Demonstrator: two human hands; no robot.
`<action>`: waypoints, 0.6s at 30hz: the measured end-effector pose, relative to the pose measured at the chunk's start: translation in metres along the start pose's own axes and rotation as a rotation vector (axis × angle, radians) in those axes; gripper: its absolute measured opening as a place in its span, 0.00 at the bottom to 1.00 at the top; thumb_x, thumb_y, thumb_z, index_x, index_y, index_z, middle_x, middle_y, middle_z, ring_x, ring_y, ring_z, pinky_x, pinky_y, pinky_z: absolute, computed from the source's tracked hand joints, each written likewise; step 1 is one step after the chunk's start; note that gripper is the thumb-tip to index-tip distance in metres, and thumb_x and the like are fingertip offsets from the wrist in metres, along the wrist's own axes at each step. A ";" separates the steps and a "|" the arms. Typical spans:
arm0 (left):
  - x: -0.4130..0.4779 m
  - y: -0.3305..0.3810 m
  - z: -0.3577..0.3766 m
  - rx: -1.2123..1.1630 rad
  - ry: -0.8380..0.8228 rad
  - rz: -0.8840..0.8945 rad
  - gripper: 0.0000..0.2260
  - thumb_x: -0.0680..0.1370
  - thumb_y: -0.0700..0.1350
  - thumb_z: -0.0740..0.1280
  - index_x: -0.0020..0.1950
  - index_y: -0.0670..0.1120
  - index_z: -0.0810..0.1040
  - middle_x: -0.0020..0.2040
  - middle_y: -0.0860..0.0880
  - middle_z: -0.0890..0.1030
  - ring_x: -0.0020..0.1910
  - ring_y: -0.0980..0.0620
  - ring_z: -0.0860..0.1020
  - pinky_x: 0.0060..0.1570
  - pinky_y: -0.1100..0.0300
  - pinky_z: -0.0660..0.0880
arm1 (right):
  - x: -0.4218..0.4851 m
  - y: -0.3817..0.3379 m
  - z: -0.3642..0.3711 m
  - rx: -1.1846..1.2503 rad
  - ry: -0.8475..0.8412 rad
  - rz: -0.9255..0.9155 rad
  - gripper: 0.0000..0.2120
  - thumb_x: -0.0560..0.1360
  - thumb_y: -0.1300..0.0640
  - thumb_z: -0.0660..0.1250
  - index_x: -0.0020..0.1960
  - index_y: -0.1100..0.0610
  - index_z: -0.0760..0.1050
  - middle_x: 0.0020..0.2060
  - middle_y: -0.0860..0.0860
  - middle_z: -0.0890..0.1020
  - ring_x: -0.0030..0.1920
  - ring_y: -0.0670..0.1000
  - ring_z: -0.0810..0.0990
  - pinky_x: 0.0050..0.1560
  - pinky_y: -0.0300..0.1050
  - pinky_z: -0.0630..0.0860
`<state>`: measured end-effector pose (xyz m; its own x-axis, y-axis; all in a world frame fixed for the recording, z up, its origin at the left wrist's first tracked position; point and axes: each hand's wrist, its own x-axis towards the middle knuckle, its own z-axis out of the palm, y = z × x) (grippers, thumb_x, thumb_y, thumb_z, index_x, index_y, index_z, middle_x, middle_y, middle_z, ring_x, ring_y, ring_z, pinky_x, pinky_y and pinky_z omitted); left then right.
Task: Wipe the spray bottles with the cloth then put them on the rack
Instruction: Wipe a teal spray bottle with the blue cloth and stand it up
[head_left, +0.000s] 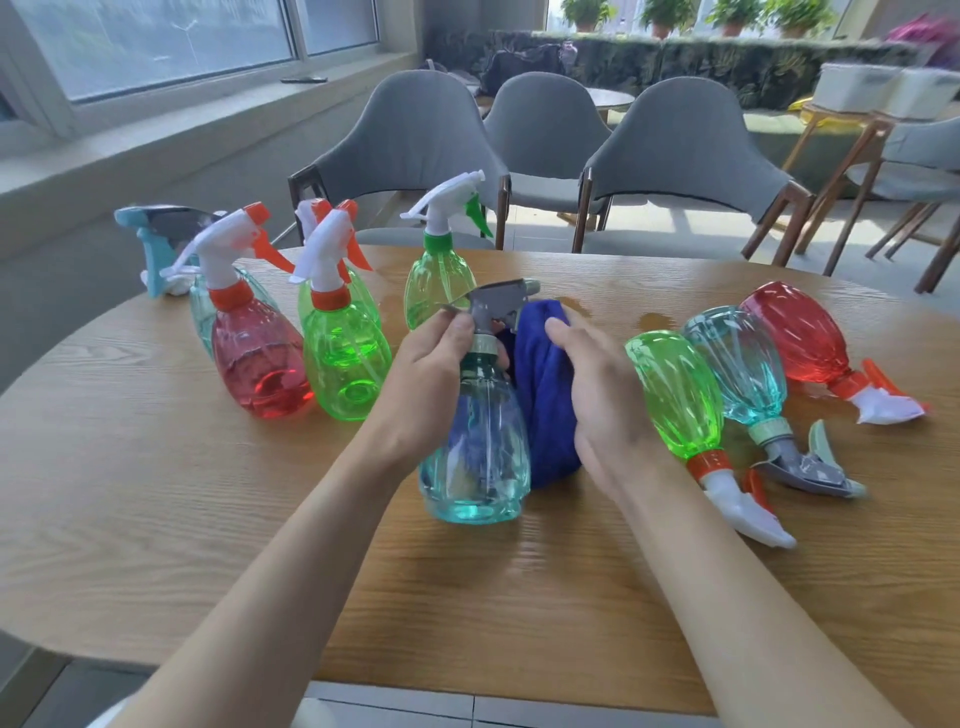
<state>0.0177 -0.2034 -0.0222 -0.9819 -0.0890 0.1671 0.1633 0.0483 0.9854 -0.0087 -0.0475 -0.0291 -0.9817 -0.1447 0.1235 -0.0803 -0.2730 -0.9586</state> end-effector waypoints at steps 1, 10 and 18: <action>0.000 0.000 0.000 -0.012 0.004 -0.010 0.16 0.90 0.45 0.55 0.54 0.40 0.80 0.42 0.45 0.84 0.43 0.45 0.82 0.45 0.49 0.81 | 0.000 0.000 -0.001 -0.037 -0.035 -0.015 0.15 0.87 0.62 0.60 0.55 0.55 0.86 0.52 0.56 0.89 0.56 0.56 0.87 0.59 0.51 0.83; -0.004 0.002 0.001 -0.034 -0.095 -0.023 0.16 0.90 0.45 0.57 0.59 0.36 0.80 0.43 0.46 0.85 0.45 0.46 0.83 0.54 0.43 0.81 | 0.002 0.005 0.003 0.143 0.169 0.087 0.16 0.88 0.55 0.61 0.57 0.64 0.84 0.49 0.62 0.88 0.46 0.58 0.87 0.48 0.51 0.85; -0.001 0.002 -0.001 -0.033 -0.007 -0.061 0.18 0.90 0.43 0.55 0.50 0.42 0.82 0.41 0.47 0.85 0.42 0.49 0.82 0.46 0.54 0.80 | 0.003 0.013 0.003 -0.368 0.065 -0.085 0.07 0.86 0.54 0.65 0.55 0.55 0.80 0.46 0.53 0.86 0.46 0.52 0.84 0.55 0.53 0.81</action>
<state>0.0194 -0.2046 -0.0208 -0.9908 -0.0836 0.1064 0.1059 0.0104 0.9943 -0.0121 -0.0546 -0.0406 -0.9769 -0.0726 0.2012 -0.2068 0.0800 -0.9751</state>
